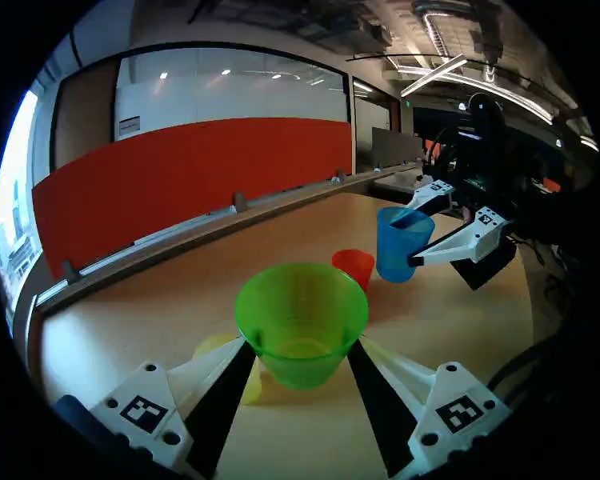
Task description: Pour water
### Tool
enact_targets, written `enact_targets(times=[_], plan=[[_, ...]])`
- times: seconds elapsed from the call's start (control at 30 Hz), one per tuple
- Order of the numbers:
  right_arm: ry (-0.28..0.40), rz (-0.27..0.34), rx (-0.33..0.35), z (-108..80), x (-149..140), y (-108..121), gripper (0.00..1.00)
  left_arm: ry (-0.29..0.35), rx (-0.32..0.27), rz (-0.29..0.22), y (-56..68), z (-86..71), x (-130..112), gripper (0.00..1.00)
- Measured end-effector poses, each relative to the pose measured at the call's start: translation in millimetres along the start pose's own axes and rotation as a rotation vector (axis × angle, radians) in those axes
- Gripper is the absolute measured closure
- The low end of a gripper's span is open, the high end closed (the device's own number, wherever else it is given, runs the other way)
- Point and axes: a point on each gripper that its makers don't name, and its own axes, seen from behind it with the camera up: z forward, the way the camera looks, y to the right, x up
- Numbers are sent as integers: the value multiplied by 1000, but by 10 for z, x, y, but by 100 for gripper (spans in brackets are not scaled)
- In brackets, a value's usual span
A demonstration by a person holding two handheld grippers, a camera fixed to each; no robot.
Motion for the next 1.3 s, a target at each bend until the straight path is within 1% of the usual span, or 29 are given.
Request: enact_targets(times=[0.23, 0.53, 0.93, 1.1, 1.3], plan=[[45, -4, -10, -96, 214, -12, 14, 48, 14, 6, 6, -126, 183, 22], [87, -5, -15, -190, 390, -37, 14, 97, 40, 20, -1, -264, 388, 22], [145, -9, -21, -282, 560, -75, 14, 127, 51, 36, 38, -343, 505, 22], [176, -9, -21, -320, 641, -76, 14, 137, 43, 32, 62, -374, 559, 22], [205, -15, -23, -364, 738, -81, 14, 164, 51, 30, 54, -413, 638, 21]])
